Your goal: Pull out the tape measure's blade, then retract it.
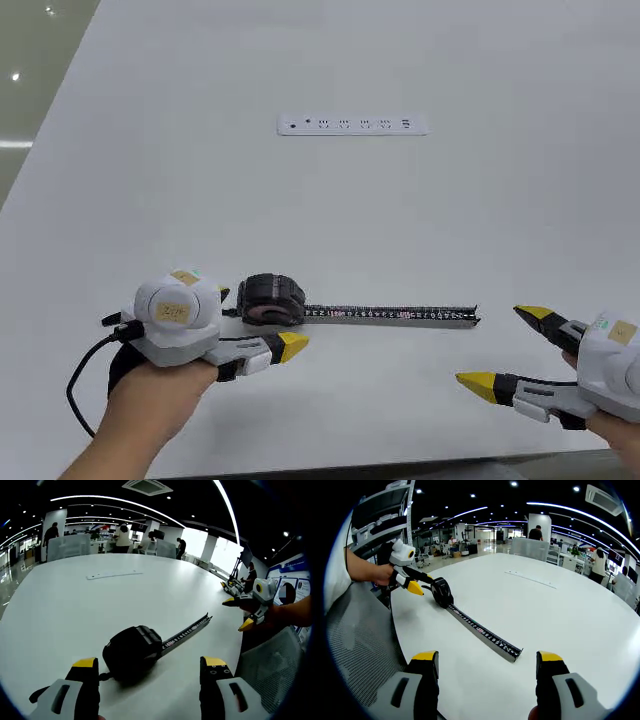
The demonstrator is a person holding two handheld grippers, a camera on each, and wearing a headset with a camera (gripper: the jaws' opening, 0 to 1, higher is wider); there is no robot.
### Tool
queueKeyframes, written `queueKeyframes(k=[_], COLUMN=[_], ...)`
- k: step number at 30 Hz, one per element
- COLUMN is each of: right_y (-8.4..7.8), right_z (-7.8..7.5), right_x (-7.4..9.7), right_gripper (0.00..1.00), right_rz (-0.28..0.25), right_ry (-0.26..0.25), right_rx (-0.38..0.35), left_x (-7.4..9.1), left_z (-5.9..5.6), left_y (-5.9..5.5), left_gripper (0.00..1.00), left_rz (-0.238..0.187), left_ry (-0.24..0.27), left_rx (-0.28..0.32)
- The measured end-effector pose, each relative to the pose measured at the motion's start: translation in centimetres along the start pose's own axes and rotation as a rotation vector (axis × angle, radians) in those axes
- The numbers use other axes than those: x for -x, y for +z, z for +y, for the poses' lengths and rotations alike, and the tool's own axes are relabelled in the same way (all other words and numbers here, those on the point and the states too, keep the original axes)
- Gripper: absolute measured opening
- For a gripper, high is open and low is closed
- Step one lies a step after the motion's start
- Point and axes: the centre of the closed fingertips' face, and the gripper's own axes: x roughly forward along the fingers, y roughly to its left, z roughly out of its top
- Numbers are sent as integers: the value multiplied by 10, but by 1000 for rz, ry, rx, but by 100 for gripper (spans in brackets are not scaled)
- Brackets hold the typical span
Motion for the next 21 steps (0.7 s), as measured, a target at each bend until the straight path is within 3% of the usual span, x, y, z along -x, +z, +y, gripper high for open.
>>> queueKeyframes(k=[21], right_y=[7], right_z=[-5], right_x=[-7], right_gripper=[75], right_rz=[-4], right_ry=[7], right_rx=[-2], left_x=[-16], left_z=[1], left_y=[-1], left_gripper=[78], left_rz=[-7], left_ry=[47], left_rx=[64])
